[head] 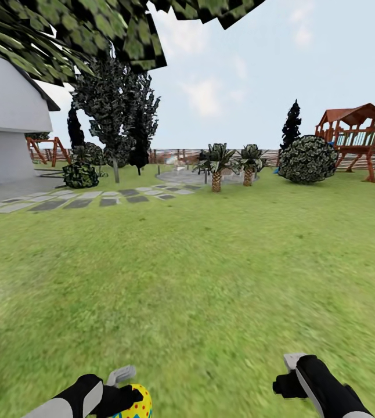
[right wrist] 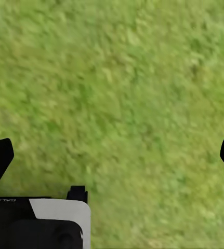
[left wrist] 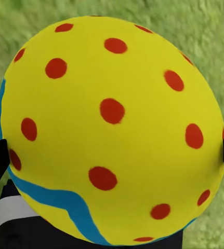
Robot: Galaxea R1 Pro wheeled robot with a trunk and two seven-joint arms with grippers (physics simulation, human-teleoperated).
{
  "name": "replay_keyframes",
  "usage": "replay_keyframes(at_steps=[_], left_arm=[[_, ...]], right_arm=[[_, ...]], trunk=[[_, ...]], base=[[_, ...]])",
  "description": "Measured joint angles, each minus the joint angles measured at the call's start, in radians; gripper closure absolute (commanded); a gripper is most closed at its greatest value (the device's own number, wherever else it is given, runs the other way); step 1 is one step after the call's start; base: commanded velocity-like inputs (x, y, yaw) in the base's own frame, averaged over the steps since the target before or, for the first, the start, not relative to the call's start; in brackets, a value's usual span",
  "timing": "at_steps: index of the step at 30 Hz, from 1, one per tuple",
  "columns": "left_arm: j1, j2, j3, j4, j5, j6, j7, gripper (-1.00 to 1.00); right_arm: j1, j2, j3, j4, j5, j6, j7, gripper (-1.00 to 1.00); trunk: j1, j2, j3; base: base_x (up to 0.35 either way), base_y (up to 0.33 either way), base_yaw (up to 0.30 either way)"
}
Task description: Take the three Easter eggs out of the wicker basket on the lawn in the garden, then place them on the lawn next to a single tree (choose any tree) so that all three eggs are next to the same tree and none are left in the basket.
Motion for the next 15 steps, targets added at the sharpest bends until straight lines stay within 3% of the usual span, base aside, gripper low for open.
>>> replay_keyframes(at_steps=[15], left_arm=[[0.000,0.004,0.001,-0.001,0.005,-0.002,-0.002,1.00]], right_arm=[[0.000,-0.002,-0.001,-0.002,-0.001,-0.002,0.000,-1.00]], trunk=[[0.000,0.000,0.000]], base=[[0.332,0.000,0.000]])
